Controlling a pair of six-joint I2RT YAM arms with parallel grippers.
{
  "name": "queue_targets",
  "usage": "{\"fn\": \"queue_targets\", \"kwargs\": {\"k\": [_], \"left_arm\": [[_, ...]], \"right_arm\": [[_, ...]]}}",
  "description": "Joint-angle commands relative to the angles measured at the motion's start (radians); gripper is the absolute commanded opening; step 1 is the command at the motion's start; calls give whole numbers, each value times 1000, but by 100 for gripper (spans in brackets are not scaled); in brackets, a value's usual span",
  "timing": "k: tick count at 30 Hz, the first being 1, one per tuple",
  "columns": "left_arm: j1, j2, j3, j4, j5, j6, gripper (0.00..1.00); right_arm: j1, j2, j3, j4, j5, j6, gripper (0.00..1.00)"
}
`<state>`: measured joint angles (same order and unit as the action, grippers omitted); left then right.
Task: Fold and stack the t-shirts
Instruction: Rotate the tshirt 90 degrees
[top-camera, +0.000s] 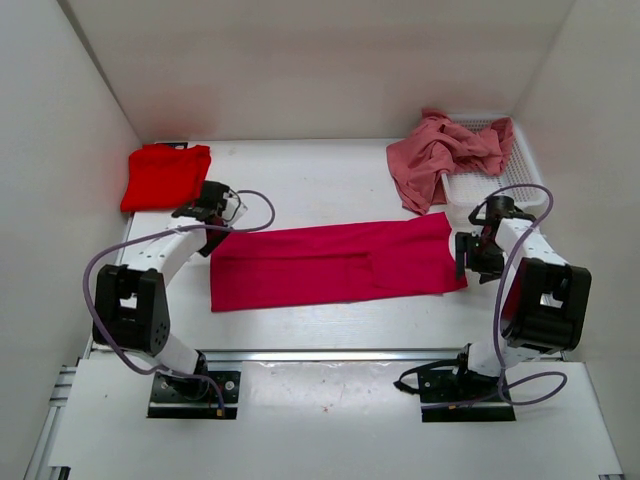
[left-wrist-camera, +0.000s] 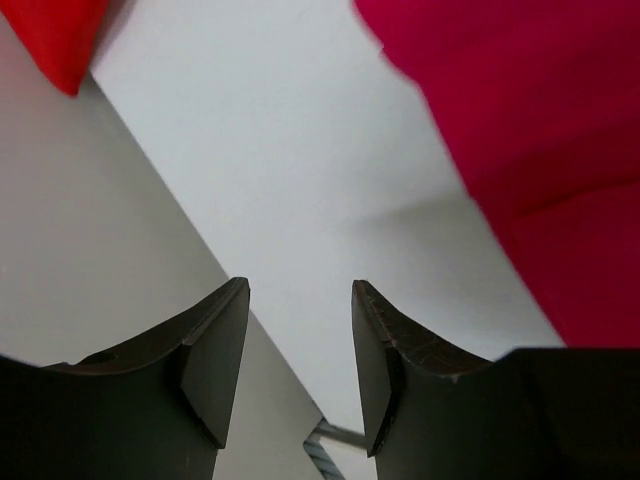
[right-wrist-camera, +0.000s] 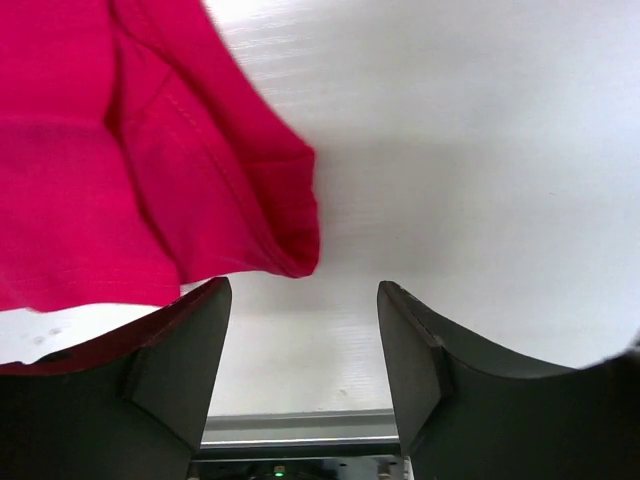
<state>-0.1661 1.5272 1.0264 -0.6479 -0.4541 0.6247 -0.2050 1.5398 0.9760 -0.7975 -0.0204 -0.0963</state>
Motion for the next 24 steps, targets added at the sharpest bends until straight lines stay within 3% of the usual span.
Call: {"fn": "queue_targets", "kwargs": {"k": [1,6,11,16,24], "left_arm": [[-79,22,38,-10,64,-39,57],[-81,100,43,16,17,-52,61],[17,142,119,-41,101,-135,61],[-6,152,112,-42,109,-164,63],[45,183,161,-68,157,-220,66]], "right_arm": [[-16,-3,16,0,-140,17,60],[-19,22,12,29,-225,32,63],[-30,58,-16,72,-158,67,61],[-14,105,-11,96,-76,76,59],[15,144,-5,123,-92,83,44]]}}
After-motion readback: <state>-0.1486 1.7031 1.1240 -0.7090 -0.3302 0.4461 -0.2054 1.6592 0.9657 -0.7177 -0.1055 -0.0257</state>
